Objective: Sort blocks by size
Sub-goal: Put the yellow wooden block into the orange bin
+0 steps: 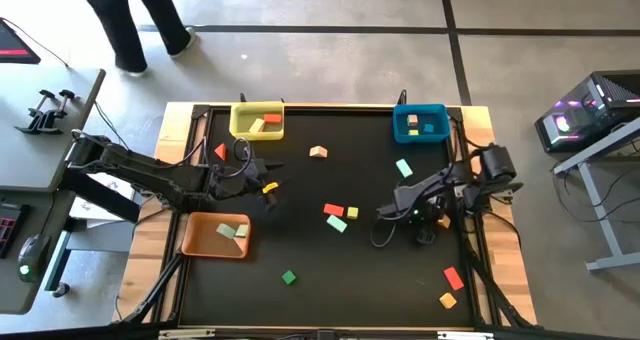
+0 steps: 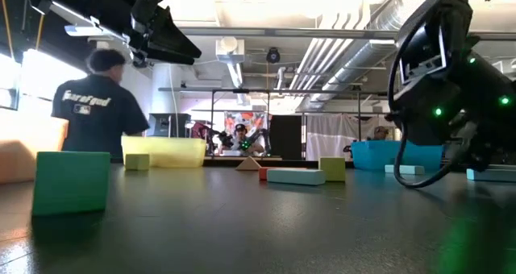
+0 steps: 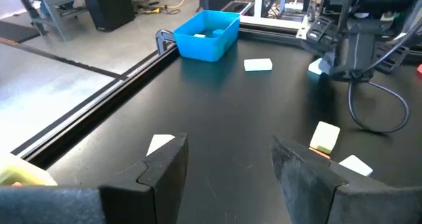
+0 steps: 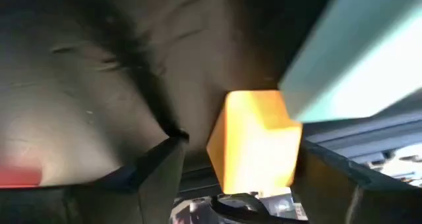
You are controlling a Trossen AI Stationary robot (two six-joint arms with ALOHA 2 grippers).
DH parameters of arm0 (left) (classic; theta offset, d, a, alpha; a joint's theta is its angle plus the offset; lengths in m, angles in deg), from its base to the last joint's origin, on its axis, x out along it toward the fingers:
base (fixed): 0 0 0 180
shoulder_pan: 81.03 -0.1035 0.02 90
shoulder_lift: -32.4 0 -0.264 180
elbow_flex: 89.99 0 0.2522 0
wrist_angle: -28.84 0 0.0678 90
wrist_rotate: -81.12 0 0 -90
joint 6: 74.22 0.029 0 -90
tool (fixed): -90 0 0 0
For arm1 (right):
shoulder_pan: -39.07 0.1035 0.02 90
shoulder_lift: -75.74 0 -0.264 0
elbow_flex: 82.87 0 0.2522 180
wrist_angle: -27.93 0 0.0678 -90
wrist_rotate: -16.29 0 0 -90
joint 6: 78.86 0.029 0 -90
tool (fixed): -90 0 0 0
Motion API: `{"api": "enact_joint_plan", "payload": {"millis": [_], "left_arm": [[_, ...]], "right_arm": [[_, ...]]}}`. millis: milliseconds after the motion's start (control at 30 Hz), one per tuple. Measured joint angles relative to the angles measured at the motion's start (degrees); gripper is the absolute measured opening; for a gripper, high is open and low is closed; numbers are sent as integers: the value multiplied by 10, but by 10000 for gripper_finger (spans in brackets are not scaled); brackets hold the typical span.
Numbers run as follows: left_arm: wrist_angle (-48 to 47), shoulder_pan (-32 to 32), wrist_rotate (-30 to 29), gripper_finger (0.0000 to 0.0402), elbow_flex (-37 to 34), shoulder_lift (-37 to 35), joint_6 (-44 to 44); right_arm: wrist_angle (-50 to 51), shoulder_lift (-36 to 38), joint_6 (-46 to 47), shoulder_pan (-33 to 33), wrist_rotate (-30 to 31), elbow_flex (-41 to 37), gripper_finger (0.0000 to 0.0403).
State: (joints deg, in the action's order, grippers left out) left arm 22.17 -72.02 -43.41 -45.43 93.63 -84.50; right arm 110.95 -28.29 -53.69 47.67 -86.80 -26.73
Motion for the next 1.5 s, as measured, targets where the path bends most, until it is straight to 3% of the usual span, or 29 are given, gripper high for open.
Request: {"api": "enact_joint_plan", "payload": {"millis": [133,300,467,567,667,767,900,1100,1233,1367,1500], "left_arm": [[0,0,9,201,0,0,0],[0,0,9,201,0,0,0],[1,0,9,201,0,0,-1],[1,0,9,201,0,0,-1],[2,0,9,201,0,0,-1],[2,0,12,201,0,0,6],[19,8,42,201,0,13,57],[126,58,45,201,1,77,217],[213,85,52,201,1,122,368],[280,92,68,204,5,152,475],[323,91,76,222,23,160,452]], "right_arm": [[-11,-7,-15,0,-8,0,223],[0,8,-6,0,-12,0,131],[-15,61,-18,13,-66,0,128],[-77,118,-29,34,-84,9,128],[-198,179,-6,46,-69,9,128],[-377,221,13,54,7,0,128],[-661,232,-47,58,108,-31,128],[-1111,192,-171,38,189,-115,128],[-1334,143,-201,11,192,-131,128],[-1408,93,-216,-3,134,-100,128],[-1397,55,-227,-4,126,-53,128]]}}
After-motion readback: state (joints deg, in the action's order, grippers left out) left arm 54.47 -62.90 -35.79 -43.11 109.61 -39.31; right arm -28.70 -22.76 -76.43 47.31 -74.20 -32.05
